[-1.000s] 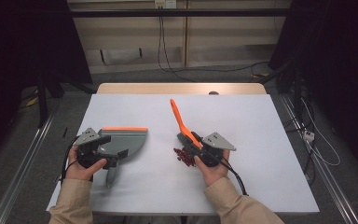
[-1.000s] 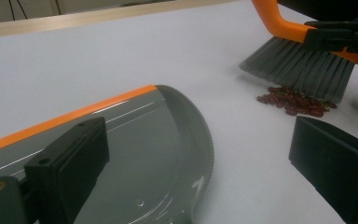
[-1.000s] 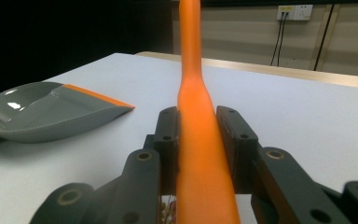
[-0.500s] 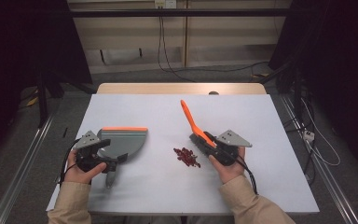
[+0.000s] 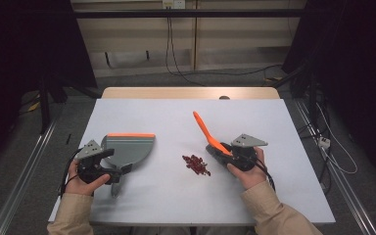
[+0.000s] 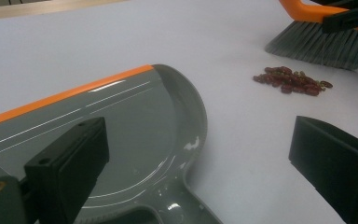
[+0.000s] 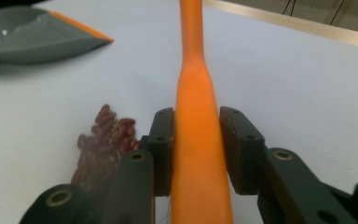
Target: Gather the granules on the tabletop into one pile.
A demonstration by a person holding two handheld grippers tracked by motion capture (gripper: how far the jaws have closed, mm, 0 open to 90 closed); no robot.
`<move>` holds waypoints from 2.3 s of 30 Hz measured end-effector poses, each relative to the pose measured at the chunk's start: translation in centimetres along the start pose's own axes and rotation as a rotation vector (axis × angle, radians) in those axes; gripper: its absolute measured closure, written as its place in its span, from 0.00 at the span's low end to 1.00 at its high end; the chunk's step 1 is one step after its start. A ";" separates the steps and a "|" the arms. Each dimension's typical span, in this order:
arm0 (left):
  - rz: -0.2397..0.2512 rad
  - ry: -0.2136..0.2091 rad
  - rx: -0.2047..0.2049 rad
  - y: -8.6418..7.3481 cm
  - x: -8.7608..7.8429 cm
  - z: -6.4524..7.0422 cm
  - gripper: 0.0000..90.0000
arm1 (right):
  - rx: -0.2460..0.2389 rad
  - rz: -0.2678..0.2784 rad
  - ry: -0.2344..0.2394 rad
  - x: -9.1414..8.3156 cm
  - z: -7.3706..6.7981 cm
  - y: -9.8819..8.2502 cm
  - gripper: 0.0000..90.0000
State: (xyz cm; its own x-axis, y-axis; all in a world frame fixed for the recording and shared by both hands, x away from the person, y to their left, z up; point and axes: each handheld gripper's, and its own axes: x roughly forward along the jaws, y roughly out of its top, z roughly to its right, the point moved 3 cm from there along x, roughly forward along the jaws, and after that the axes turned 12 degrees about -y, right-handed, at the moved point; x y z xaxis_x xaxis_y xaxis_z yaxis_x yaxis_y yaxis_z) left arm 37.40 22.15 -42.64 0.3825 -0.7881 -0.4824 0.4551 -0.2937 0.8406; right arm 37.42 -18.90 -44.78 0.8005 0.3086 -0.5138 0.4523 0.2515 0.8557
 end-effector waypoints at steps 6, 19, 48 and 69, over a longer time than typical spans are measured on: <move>0.001 0.002 0.000 -0.1 0.0 0.1 0.05 | -0.029 -0.081 -0.010 -0.1 0.2 -0.1 0.79; 0.003 0.004 -0.004 -0.2 -0.2 0.0 0.05 | 0.047 0.007 -0.062 0.4 -1.4 -0.5 0.79; -0.002 0.004 0.003 -0.3 -0.3 0.1 0.05 | 0.105 0.169 -0.070 0.0 -5.3 -0.6 0.79; -0.071 0.053 -0.028 -1.1 -0.4 0.4 0.06 | 0.083 0.205 -0.034 1.1 -5.3 1.0 0.79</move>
State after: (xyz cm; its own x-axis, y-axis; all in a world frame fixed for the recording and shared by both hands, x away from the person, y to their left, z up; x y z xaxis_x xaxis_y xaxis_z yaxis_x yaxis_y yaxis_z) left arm 36.44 22.57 -43.25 0.3898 -0.7358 -0.5537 0.5050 -0.3320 0.7967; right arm 36.71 -13.46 -44.78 0.8913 0.3135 -0.3275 0.3086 0.1096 0.9449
